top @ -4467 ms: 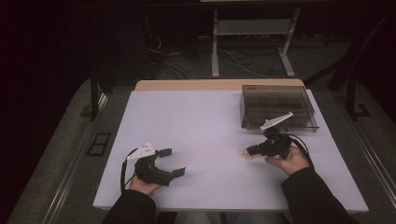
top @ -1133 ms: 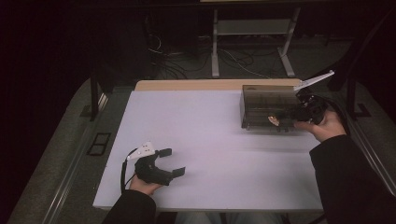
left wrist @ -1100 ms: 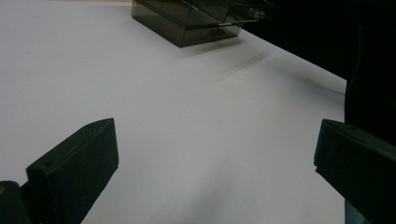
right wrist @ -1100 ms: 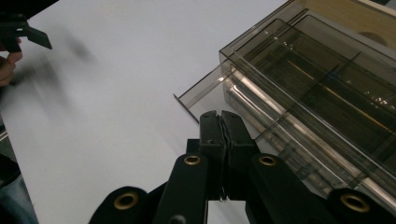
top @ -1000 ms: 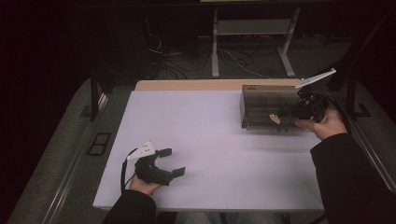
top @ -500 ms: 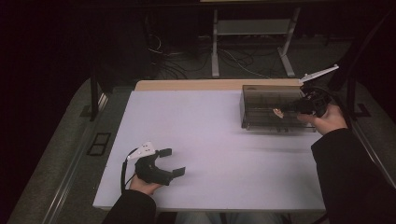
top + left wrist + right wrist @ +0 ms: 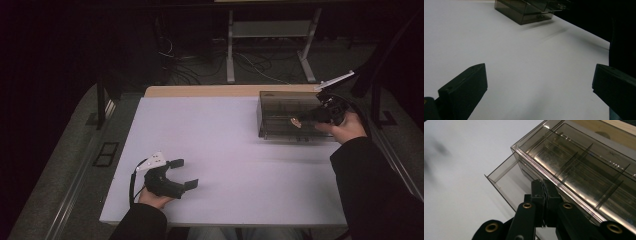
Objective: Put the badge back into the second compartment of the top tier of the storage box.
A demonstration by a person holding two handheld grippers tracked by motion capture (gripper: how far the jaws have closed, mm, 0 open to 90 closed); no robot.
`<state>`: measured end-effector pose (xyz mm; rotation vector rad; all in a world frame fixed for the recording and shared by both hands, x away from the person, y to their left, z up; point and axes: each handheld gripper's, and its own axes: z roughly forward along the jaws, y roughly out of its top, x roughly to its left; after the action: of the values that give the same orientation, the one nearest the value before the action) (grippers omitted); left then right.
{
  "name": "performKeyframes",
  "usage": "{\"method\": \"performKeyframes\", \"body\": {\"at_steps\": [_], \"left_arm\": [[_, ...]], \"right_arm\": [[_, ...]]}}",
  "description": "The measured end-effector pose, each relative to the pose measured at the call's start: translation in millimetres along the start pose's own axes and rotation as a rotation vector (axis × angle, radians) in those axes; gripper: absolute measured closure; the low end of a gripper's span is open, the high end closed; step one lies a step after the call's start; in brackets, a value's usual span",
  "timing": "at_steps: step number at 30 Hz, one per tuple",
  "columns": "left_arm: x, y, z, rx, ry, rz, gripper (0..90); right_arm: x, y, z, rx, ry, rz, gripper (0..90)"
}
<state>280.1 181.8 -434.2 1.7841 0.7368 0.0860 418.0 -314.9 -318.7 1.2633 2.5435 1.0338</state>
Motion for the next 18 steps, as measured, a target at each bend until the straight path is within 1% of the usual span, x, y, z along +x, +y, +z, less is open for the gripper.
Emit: {"method": "performKeyframes", "body": {"at_steps": [9,18], "left_arm": [[-0.1,-0.1,0.2,0.002,-0.002,0.001,0.0],[-0.5,-0.4,1.3,0.010,-0.008,0.002,0.0]], "right_arm": [[-3.6,-0.5,11.3,0.032,-0.006,0.004,87.0],[-7.0,-1.3,19.8,0.054,-0.008,0.012,87.0]]}}
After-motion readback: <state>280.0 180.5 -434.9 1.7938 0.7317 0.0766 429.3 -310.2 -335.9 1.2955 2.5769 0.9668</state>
